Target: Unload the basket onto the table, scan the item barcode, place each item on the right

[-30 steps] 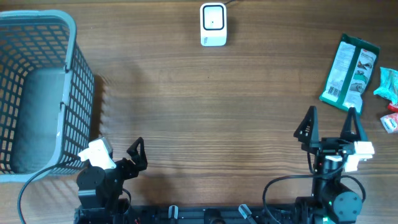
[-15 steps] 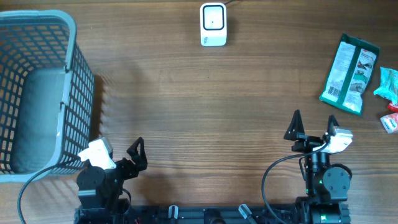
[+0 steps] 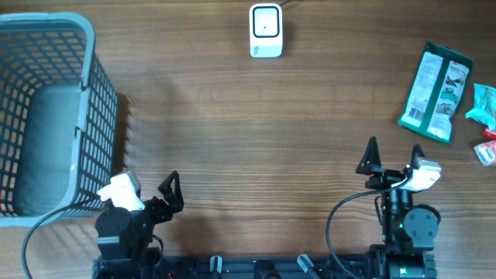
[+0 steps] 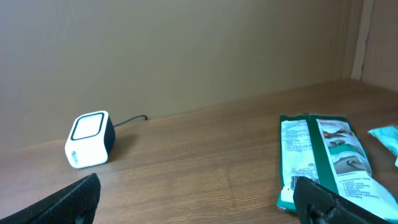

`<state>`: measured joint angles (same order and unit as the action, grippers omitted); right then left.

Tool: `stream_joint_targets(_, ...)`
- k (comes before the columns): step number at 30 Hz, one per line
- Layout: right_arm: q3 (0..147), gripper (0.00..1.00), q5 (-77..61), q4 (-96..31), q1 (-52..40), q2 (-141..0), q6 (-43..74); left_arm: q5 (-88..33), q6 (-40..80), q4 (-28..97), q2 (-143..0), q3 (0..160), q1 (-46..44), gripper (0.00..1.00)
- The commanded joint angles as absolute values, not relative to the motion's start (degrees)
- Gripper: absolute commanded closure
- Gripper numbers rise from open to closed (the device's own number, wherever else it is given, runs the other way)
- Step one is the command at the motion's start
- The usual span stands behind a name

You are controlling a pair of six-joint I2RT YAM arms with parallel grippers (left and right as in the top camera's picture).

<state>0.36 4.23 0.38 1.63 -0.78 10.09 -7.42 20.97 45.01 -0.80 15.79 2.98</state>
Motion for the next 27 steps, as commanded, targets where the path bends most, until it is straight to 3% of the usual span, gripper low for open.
stream_joint_targets(1, 0.3, 0.00, 2.9, 0.4, 1.8, -0.2, 8.0, -7.9, 21.5, 44.9, -0.4, 15.6, 2.7, 0.00)
stream_joint_targets(19, 0.3, 0.00, 2.9, 0.6, 1.8, -0.3, 7.7, -7.0, 21.3, 45.6, -0.4, 15.6, 2.7, 0.00)
stream_joint_targets(27, 0.3, 0.00, 2.9, 0.6, 1.8, -0.3, 7.7, -9.4, 10.6, 5.4, -0.3, 3.1, 2.4, 0.00)
